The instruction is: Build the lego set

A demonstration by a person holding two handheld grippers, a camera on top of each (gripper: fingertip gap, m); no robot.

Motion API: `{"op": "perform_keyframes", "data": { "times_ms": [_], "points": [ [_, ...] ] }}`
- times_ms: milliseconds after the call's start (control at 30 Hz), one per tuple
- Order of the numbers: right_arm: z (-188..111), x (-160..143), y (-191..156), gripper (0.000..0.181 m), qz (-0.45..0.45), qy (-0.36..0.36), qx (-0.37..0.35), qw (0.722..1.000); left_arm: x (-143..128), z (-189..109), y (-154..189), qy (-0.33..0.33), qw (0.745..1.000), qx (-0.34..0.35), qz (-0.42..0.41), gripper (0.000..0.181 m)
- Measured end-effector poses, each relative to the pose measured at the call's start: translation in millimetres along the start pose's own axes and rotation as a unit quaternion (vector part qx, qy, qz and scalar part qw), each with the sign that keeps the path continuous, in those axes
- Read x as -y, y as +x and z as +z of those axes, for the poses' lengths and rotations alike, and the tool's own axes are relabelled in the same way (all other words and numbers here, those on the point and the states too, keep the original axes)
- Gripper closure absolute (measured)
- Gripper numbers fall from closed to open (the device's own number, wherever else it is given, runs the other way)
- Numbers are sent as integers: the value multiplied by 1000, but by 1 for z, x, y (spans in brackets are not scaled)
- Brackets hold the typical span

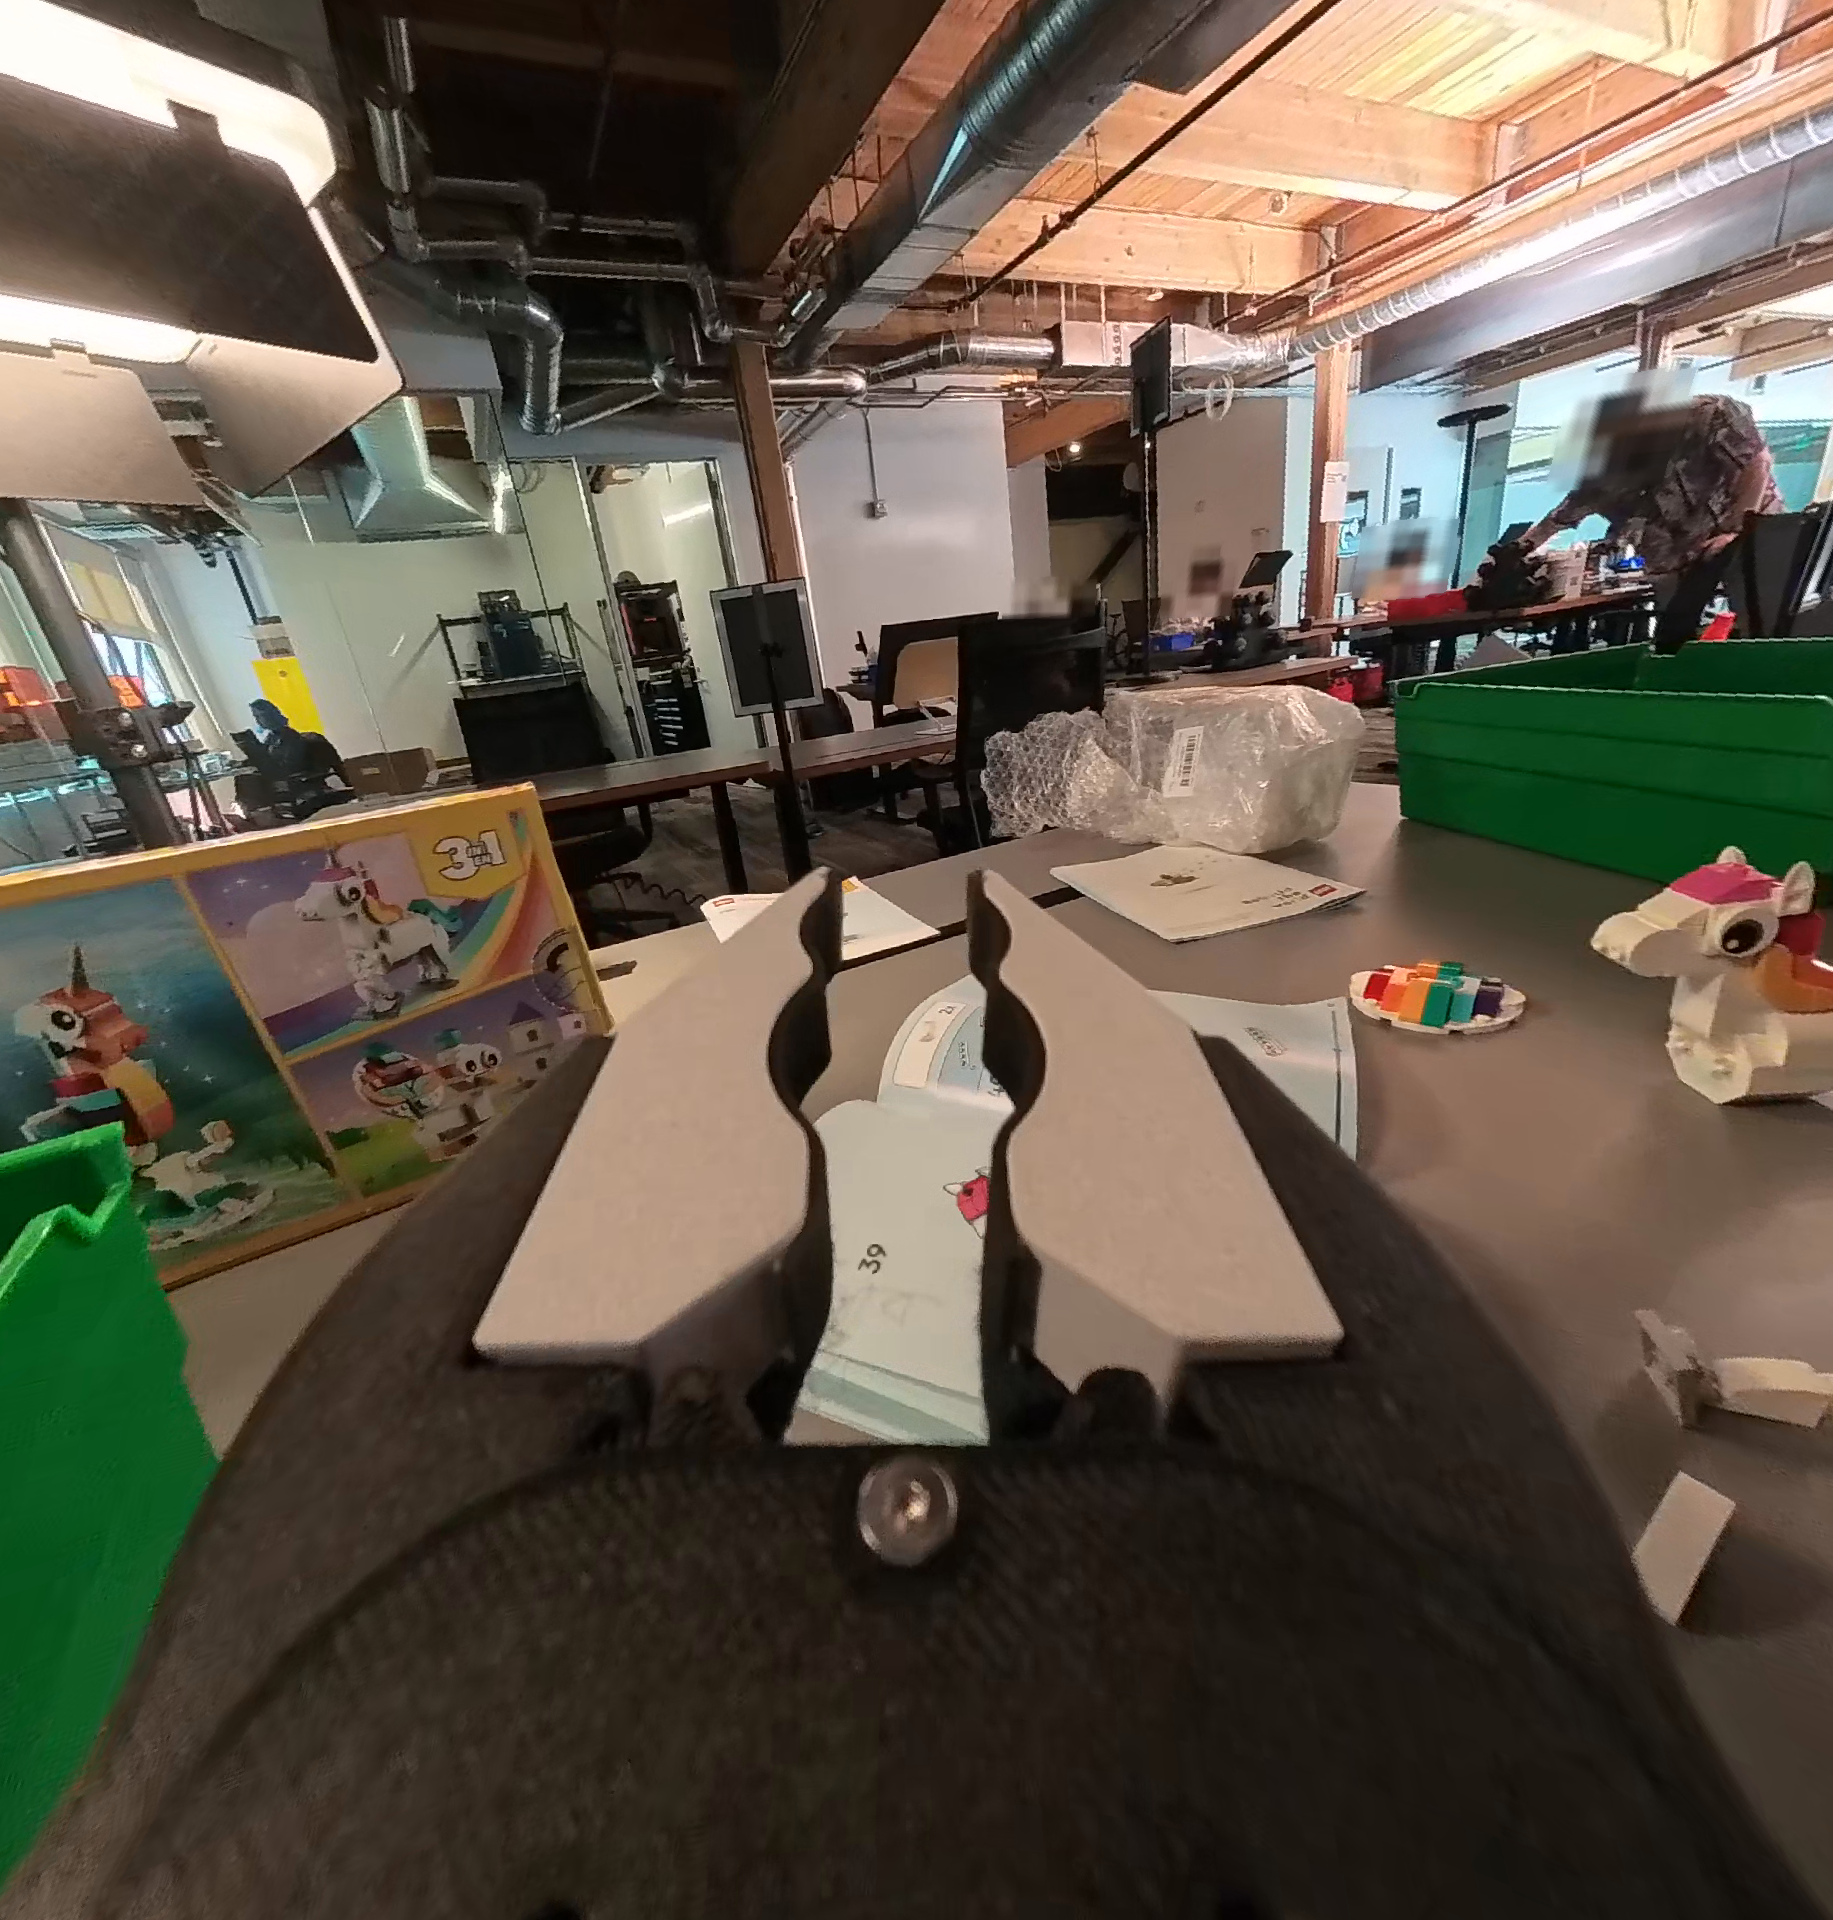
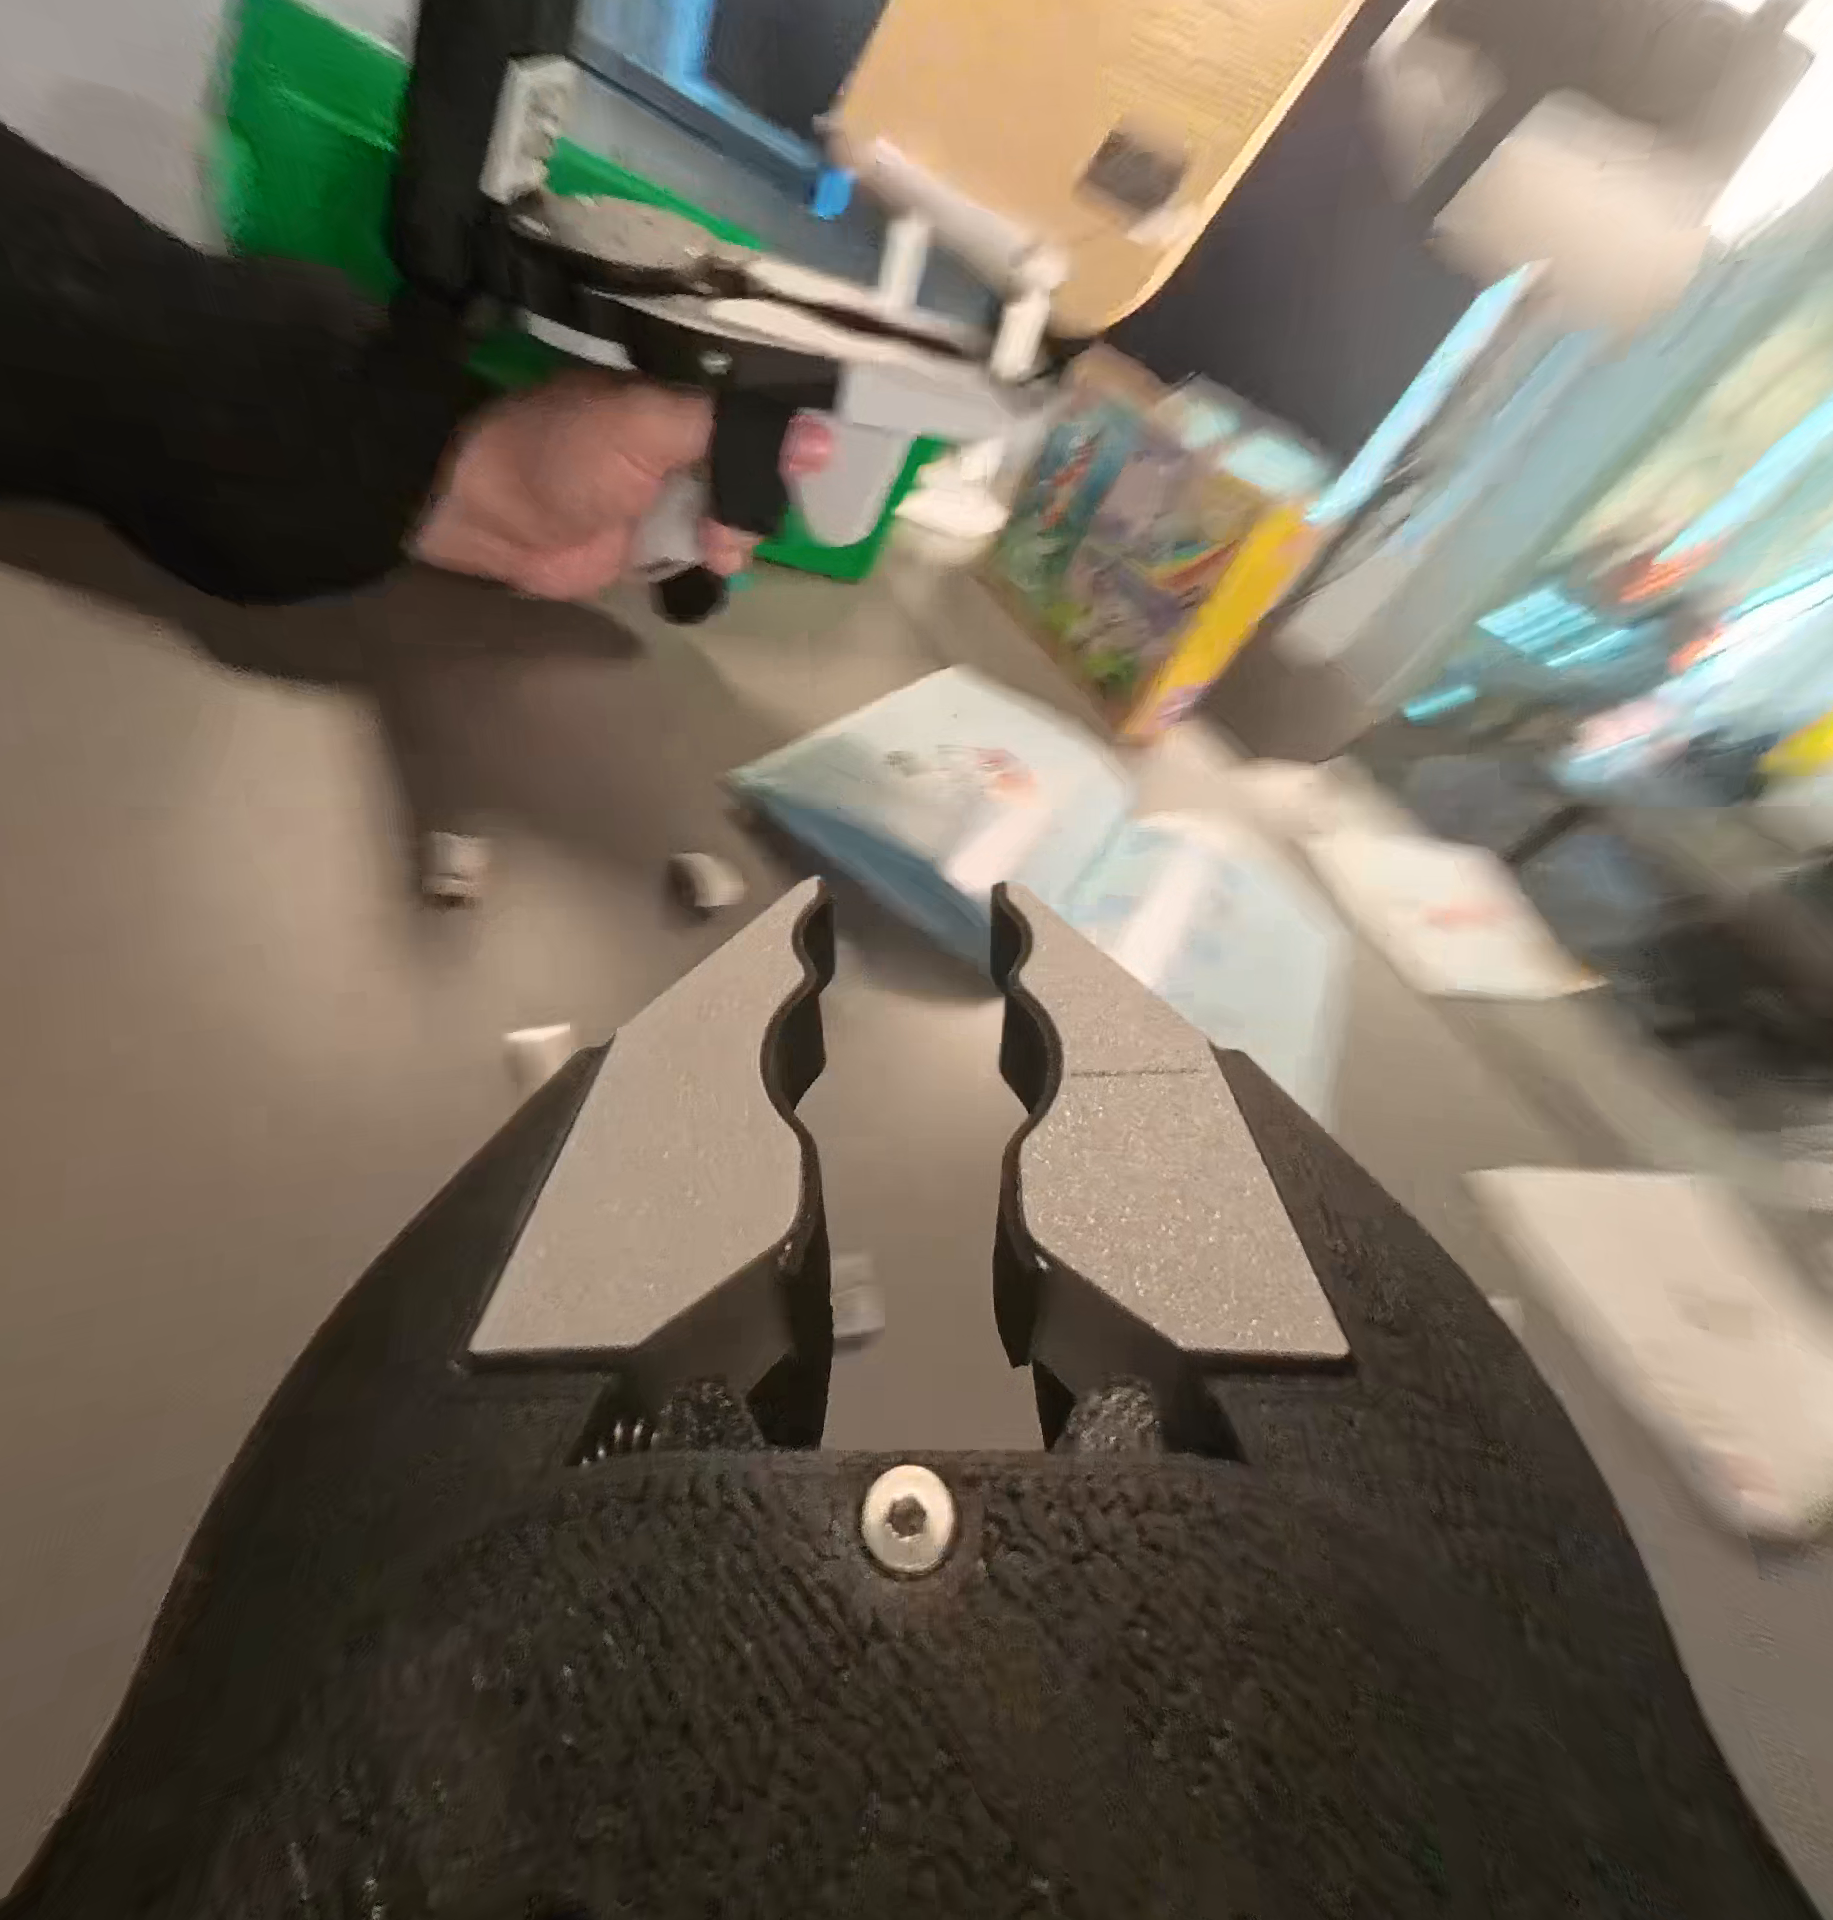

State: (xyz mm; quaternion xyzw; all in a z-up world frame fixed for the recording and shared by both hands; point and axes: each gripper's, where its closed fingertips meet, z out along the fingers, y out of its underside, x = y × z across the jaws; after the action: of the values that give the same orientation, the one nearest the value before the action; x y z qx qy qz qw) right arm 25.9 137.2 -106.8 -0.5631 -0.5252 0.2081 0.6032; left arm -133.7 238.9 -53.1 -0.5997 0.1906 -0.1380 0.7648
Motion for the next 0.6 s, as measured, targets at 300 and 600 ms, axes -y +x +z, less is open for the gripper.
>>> {"op": "perform_keyframes", "data": {
  "times_ms": [300,600],
  "points": [
    [0,17,13,154,-84,34,-84,992,1,1,13,-5,1000,-29,-5,156],
    [-27,43,52,167,-183,69,-270,943,41,-25,85,-4,987,-161,-8,151]
  ]
}}
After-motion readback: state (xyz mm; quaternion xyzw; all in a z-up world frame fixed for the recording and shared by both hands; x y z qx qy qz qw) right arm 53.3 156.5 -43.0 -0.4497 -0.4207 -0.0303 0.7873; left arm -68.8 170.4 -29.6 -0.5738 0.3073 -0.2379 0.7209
